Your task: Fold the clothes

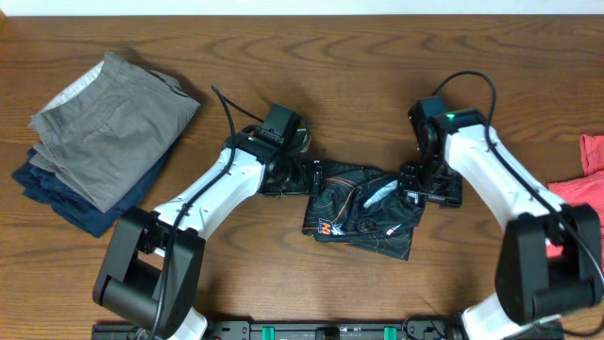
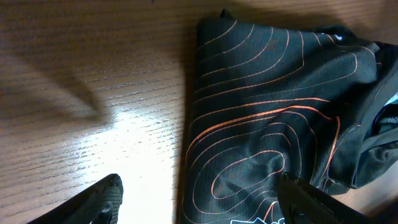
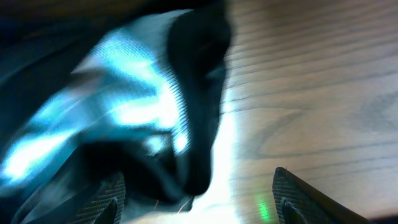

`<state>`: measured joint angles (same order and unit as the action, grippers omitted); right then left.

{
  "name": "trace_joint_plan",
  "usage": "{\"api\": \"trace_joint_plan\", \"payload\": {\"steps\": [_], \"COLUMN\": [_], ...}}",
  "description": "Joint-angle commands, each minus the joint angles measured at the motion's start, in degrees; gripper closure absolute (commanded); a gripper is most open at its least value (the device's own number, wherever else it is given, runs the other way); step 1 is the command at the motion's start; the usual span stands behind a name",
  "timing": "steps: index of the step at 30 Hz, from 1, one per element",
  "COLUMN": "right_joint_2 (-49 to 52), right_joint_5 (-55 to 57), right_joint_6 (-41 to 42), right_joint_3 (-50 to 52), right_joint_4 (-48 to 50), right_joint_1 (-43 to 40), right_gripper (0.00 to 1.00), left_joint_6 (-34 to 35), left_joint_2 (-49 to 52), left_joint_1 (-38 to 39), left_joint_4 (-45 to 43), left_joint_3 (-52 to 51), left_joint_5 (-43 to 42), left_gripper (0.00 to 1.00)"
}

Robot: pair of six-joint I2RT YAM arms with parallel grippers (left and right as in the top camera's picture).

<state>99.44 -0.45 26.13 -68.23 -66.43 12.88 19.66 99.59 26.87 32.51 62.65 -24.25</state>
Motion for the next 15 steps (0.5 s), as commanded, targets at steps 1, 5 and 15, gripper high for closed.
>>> {"api": "trace_joint_plan", "payload": {"steps": [1,5,15], "right_joint_2": [-5.95,-8.2,-6.51], "right_joint_5": [-7.43,-13.94,-12.5], "right_joint_6": [-8.07,-17.57,-18.08], "right_joint_3": [-1.79,-1.77,5.18], "right_joint_4": [0.13,0.74,7.17], "right_joint_1": [-0.13,1.77,4.07], "right_gripper": [0.27,0.27,0.31], "left_joint_6": [0.11,0.11,0.13], "left_joint_2": [0.39,0.42,1.03], "left_joint_1": [0.79,2.16,3.48], "left_joint_4": [-0.17,-1.44,-3.52], "left_joint_3": [-0.57,-0.57,-0.57], "left_joint_5": [-0.59,-0.42,1.81], "left_gripper": [0.19,0.19,0.18]}}
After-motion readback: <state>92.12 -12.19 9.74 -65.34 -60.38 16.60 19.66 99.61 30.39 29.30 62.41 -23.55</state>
